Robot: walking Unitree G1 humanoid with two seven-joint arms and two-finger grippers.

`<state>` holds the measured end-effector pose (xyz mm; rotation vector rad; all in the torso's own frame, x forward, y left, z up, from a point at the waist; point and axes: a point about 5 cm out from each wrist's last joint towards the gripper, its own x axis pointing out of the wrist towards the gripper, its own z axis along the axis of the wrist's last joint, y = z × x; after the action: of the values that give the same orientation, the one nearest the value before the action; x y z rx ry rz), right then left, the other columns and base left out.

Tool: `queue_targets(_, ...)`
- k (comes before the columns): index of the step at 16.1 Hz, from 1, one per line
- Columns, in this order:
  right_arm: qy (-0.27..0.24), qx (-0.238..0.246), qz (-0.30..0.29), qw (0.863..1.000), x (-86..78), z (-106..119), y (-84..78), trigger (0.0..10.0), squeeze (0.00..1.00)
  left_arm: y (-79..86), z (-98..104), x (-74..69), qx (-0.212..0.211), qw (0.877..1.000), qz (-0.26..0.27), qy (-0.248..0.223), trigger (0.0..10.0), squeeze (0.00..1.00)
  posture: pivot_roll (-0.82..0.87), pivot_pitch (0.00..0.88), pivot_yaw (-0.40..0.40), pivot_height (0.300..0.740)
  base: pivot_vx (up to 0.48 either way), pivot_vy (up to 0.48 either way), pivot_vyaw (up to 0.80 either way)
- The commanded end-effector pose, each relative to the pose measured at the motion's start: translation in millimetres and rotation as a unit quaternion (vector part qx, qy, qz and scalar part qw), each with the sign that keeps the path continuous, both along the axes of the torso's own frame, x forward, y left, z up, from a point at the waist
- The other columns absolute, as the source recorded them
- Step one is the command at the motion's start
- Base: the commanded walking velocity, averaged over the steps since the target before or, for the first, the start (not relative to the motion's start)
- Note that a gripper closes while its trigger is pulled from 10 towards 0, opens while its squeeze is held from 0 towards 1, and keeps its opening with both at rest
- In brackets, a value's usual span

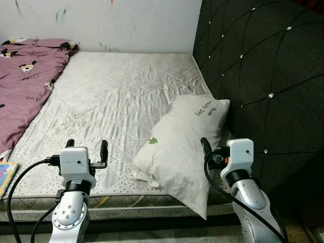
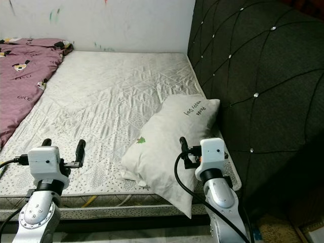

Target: Clean up the room

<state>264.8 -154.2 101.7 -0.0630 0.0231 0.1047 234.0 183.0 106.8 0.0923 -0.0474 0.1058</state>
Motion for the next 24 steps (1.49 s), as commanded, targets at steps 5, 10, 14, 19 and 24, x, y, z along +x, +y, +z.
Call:
queue_targets(5,0.0,0.002,0.016,1.0,3.9,-1,4.4,10.0,0.0,1.3,-1,1.8,0.002,1.0,0.0,0.002,10.0,0.0,0.01,0.004,-0.006,0.655,0.0,0.0,0.0)
queue_targets(10,0.002,0.0,0.021,1.0,3.9,-3,4.9,10.0,0.0,0.3,-1,3.0,0.001,1.0,0.002,0.0,10.0,0.0,0.01,0.01,-0.006,0.61,0.0,0.0,0.0)
queue_targets(14,0.002,-0.005,0.024,1.0,8.2,-3,3.8,10.0,0.0,-0.4,0,1.5,-0.011,1.0,-0.012,-0.002,10.0,0.0,0.01,0.013,-0.01,0.61,0.0,0.0,0.0)
queue_targets(19,-0.001,-0.011,0.028,1.0,10.5,-2,4.8,10.0,0.0,-2.4,1,0.7,-0.013,1.0,-0.022,-0.005,10.0,0.0,0.01,0.013,-0.01,0.61,0.05,0.0,0.0)
queue_targets(24,-0.005,-0.017,0.034,0.999,11.1,-2,6.2,10.0,0.0,-3.3,1,1.6,-0.013,0.999,-0.028,-0.006,10.0,0.0,0.01,0.018,-0.009,0.61,0.288,0.0,0.0)
